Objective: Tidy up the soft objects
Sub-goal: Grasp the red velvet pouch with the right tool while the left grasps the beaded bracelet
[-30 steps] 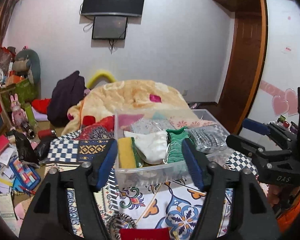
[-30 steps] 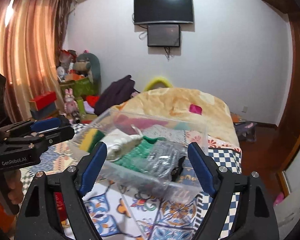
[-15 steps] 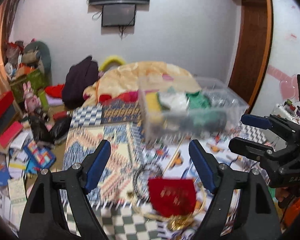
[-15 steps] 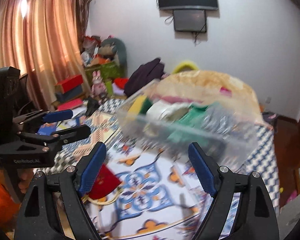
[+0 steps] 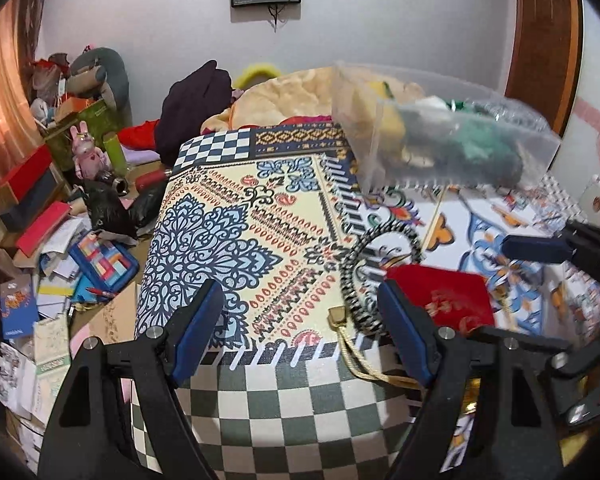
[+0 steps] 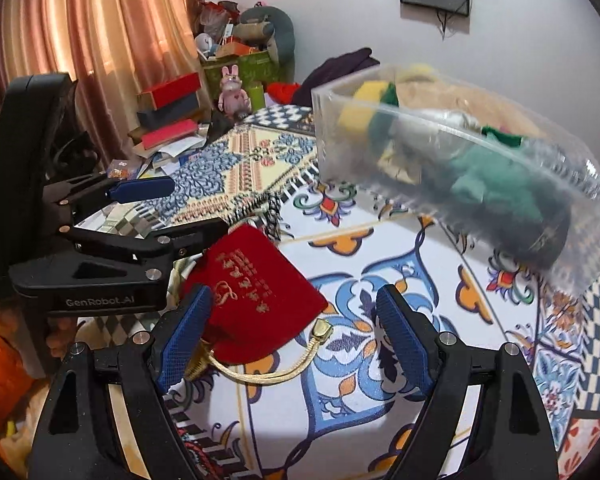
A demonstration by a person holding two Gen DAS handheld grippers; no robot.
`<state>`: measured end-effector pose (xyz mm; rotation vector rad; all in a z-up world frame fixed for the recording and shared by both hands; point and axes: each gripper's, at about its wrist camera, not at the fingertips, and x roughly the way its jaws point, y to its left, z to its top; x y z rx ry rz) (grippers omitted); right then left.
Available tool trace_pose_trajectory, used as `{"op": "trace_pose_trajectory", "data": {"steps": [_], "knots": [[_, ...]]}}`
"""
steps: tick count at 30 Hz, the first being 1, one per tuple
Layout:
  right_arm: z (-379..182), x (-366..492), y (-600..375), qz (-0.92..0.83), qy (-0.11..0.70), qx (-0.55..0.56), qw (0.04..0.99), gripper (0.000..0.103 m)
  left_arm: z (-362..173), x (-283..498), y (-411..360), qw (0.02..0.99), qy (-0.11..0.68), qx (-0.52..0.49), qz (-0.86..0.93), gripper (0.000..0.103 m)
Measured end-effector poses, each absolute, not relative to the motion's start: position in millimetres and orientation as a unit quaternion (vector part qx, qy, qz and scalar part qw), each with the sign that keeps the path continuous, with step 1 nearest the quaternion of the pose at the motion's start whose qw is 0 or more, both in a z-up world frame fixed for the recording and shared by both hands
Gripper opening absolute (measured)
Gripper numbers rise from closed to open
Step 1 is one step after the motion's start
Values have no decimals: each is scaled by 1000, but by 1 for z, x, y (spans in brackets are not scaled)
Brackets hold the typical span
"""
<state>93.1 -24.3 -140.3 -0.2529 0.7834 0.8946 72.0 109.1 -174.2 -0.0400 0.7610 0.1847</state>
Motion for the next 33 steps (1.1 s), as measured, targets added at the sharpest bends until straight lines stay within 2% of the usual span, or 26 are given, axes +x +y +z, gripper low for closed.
{"op": "trace_pose_trajectory", "data": {"steps": [11, 13, 22, 29, 32, 33], "knots": [[-141, 100, -66, 386, 380, -97, 835, 80, -180, 74, 114, 924, 371, -32, 91, 79], [-140, 104, -77, 373, 382, -91, 841, 80, -180, 74, 114, 925, 369, -38, 79, 62], [-127, 111, -101, 367, 382, -37, 847, 80, -179, 75, 98, 932, 359, -22, 50, 26], [-136, 98, -71, 383, 382, -81, 837, 78, -178, 73, 95, 933, 356, -32, 37, 14], [-142, 94, -64, 374, 375, -107, 841, 70, -178, 72, 96, 933, 354, -43, 38, 6], [-141, 94, -63, 373, 371, -112, 843, 61, -178, 72, 96, 934, 353, -49, 35, 6]]}}
